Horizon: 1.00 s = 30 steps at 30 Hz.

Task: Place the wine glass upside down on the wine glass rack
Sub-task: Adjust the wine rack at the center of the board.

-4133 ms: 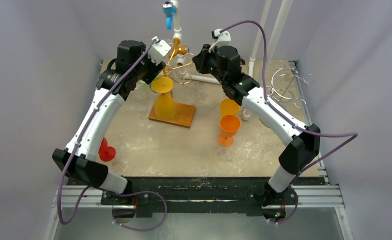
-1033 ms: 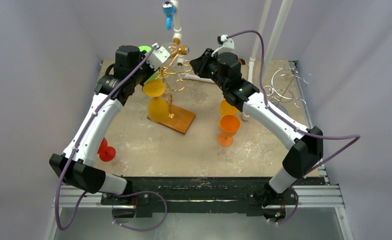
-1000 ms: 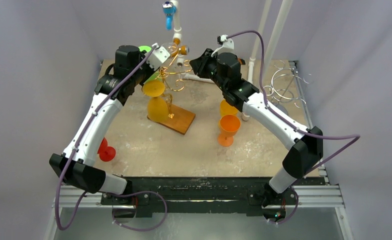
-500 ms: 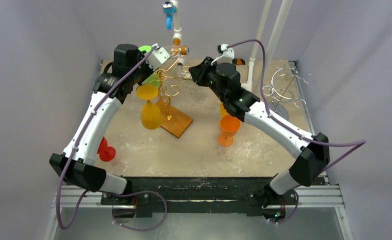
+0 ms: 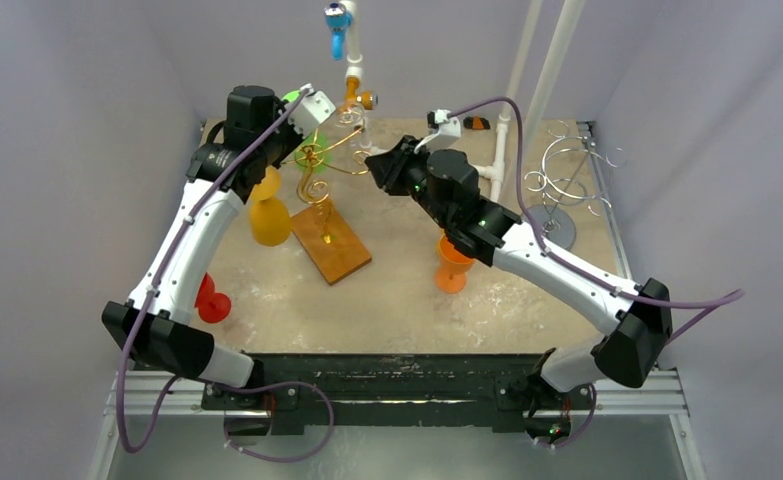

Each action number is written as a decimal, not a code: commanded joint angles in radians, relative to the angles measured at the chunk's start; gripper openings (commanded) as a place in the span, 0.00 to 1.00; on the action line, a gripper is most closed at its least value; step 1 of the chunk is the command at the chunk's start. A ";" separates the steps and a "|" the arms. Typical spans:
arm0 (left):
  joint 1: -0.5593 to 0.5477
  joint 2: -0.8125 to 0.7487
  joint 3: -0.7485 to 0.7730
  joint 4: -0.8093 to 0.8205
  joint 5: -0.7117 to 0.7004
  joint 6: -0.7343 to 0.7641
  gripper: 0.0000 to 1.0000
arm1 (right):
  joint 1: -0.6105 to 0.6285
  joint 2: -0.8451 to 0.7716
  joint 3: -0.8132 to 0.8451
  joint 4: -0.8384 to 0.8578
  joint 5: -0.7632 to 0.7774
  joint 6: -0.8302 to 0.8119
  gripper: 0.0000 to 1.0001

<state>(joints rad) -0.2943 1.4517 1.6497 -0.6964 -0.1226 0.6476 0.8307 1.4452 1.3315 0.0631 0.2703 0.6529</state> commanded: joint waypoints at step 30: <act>0.000 -0.111 0.106 -0.076 0.055 -0.045 0.53 | 0.097 -0.030 0.046 -0.135 -0.050 -0.041 0.41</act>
<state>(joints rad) -0.2901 1.3979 1.7168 -0.7372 -0.0643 0.6212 0.9070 1.4307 1.3350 0.0250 0.2596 0.6472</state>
